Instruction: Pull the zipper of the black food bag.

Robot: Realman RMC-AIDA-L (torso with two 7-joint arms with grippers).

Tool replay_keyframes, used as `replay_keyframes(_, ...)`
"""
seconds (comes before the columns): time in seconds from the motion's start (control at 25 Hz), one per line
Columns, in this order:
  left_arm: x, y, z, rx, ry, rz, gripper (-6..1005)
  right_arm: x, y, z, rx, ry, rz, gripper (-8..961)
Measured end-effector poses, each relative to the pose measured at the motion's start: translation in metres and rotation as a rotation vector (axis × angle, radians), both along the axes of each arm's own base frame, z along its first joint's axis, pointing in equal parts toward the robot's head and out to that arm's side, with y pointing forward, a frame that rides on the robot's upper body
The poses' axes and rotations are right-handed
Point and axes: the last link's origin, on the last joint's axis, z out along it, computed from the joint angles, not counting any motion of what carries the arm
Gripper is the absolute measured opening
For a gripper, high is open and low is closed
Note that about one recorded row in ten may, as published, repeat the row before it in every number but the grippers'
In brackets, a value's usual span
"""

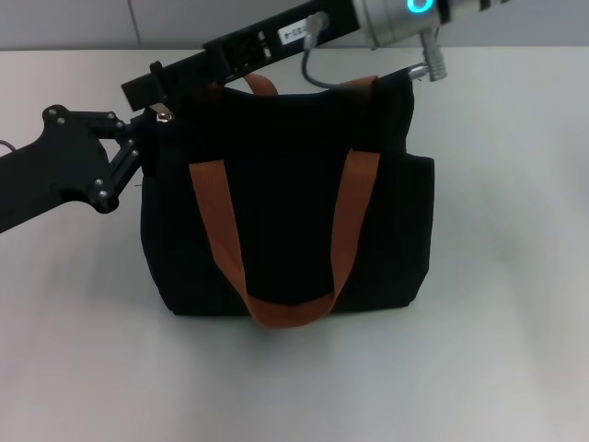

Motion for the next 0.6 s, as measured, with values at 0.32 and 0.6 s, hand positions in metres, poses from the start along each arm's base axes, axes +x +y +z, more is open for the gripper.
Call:
replay_keyframes(0.32, 0.000, 0.000, 0.000, 0.000, 0.001, 0.000, 44, -0.006, 0.001, -0.013, 0.016, -0.051, 0.007, 836)
replay_keyframes(0.6, 0.000, -0.001, 0.000, -0.003, 0.000, -0.003, 46, -0.010, 0.000, -0.017, 0.020, -0.063, 0.018, 827)
